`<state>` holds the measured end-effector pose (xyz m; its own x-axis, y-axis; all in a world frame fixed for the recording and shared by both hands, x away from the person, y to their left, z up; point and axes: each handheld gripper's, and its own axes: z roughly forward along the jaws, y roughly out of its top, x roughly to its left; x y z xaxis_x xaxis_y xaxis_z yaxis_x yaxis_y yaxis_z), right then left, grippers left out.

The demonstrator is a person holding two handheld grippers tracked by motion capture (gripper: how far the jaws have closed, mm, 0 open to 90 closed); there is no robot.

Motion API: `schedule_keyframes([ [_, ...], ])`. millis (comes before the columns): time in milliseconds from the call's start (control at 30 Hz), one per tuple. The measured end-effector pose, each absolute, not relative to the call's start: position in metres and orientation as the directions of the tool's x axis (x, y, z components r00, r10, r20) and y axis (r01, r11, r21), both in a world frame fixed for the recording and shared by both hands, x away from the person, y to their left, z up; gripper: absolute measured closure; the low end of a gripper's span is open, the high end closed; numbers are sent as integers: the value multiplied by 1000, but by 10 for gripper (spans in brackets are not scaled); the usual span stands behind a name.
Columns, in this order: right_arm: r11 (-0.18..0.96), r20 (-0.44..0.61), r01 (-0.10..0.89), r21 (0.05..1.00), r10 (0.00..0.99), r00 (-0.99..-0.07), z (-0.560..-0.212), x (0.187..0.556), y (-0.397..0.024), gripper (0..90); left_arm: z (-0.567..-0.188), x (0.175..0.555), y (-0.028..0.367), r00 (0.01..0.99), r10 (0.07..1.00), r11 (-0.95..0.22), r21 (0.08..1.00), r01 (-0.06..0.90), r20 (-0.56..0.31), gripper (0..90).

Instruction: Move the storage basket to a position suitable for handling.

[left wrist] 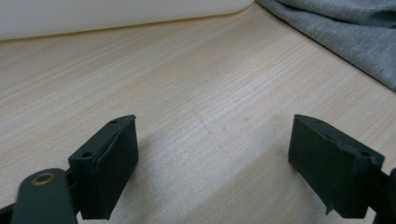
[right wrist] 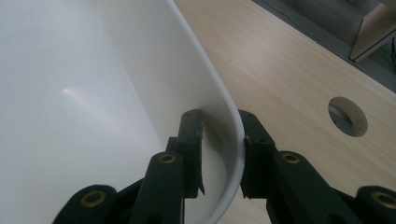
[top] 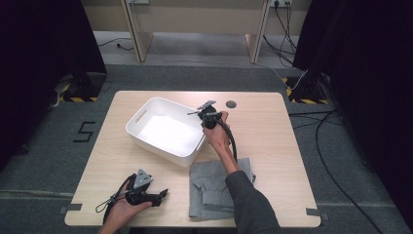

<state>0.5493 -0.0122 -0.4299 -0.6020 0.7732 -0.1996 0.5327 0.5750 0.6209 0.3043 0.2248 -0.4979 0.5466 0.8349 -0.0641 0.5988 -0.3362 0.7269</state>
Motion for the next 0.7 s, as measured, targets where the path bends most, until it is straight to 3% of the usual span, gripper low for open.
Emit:
schedule_keyframes([
  [400,594,-188,528,607,753,-631,-428,573,-9,726,-498,304,225,546,835,-334,728,599,-66,153],
  [433,520,-111,573,634,794,-597,-424,572,-11,555,-498,304,225,547,835,-337,727,599,-64,153],
  [467,487,-69,598,637,808,-585,-422,568,-10,500,-498,304,225,547,835,-337,727,599,-64,153],
  [567,480,-68,591,648,810,-583,-416,557,-7,427,-498,304,225,546,835,-334,728,599,-66,153],
  [700,520,-142,583,624,810,-569,-412,524,-5,330,-498,304,225,547,835,-337,727,599,-63,152],
])
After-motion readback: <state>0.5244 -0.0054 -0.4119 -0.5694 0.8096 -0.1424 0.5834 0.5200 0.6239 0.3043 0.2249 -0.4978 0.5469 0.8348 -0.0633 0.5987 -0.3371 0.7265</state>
